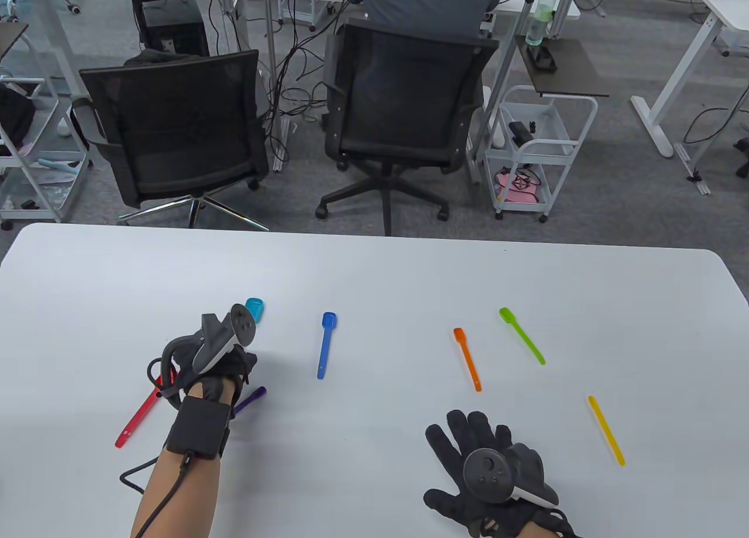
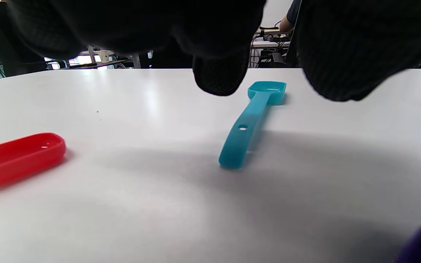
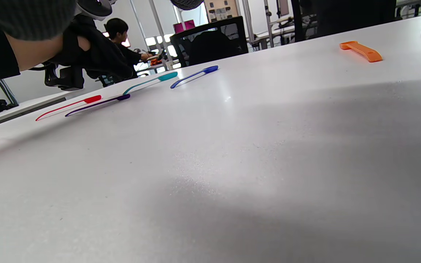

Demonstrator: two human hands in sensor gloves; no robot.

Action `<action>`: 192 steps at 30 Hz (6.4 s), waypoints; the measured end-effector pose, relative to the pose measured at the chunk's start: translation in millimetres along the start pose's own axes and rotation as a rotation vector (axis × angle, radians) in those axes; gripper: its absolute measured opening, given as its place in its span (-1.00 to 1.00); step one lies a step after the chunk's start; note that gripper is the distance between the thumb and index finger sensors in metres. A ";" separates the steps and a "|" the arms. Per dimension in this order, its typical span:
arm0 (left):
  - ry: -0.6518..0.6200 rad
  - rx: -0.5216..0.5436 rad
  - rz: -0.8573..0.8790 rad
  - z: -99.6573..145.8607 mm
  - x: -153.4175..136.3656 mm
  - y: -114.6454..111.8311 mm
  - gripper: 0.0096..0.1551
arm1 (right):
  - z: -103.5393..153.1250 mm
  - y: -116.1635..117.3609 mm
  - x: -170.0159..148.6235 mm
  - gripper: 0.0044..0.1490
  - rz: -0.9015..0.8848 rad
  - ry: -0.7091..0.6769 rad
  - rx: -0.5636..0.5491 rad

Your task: Nest measuring spoons

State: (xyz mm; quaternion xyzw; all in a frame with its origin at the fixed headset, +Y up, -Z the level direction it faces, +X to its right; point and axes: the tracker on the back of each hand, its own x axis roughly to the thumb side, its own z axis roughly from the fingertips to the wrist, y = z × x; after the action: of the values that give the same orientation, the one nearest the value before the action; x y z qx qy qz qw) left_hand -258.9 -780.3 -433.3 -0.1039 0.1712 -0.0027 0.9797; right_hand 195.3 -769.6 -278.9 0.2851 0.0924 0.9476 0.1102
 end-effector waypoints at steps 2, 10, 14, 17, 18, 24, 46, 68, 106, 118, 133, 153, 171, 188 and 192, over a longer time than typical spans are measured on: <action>0.012 -0.015 0.005 -5.3 -1.0 -5.0 -0.08 | 0.0 0.0 -0.1 0.28 -0.001 0.001 0.001; 0.042 -0.040 -0.012 -16.9 -4.9 -17.4 -0.10 | 0.2 -0.4 -0.4 0.28 -0.009 0.009 0.006; 0.047 -0.045 -0.025 -19.2 -4.4 -21.7 -0.12 | 0.0 -1.0 -1.2 0.27 -0.012 0.013 0.007; 0.051 -0.031 -0.047 -19.4 -2.6 -22.4 -0.15 | -0.2 -1.3 -1.6 0.27 -0.013 0.015 0.007; 0.051 -0.030 -0.045 -19.2 -2.3 -22.2 -0.15 | -0.3 -1.3 -1.7 0.27 -0.013 0.015 0.008; 0.055 -0.016 -0.044 -14.6 -2.0 -17.4 -0.22 | -0.5 -1.7 -2.1 0.27 -0.011 0.016 0.009; 0.057 0.002 -0.048 -10.8 2.0 -15.8 -0.29 | -1.1 -1.7 -4.0 0.26 -0.017 0.029 0.015; 0.060 0.079 -0.023 5.4 3.9 3.1 -0.32 | -1.6 -1.4 -5.2 0.26 -0.015 0.032 0.014; 0.108 0.154 0.095 197.7 151.6 -5.4 -0.32 | 10.6 -4.4 -8.8 0.25 -0.005 0.073 -0.047; 0.112 0.162 0.068 197.7 174.8 -39.5 -0.32 | 11.8 -4.7 -11.0 0.25 -0.012 0.077 -0.054; 0.094 0.162 0.021 191.5 187.1 -58.4 -0.32 | 11.1 -5.6 -12.8 0.24 -0.015 0.084 -0.050; 0.084 0.087 0.005 194.4 186.3 -52.2 -0.32 | 11.2 -6.2 -13.7 0.24 -0.021 0.087 -0.053; 0.052 0.116 0.016 197.6 185.4 -50.5 -0.18 | 12.7 -6.7 -15.6 0.25 -0.033 0.092 -0.050; -0.138 0.313 -0.014 163.2 44.1 43.7 -0.03 | 9.6 -5.4 -23.8 0.25 -0.083 0.110 -0.027; -0.131 0.257 -0.021 145.6 -11.7 41.0 0.00 | 9.3 -5.3 -23.5 0.25 -0.084 0.112 -0.021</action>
State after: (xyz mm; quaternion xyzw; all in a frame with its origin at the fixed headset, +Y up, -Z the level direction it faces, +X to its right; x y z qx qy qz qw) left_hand -222.3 -710.3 -303.8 0.0205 0.1039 -0.0280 0.9940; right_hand 220.5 -769.5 -284.7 0.2263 0.1003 0.9576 0.1474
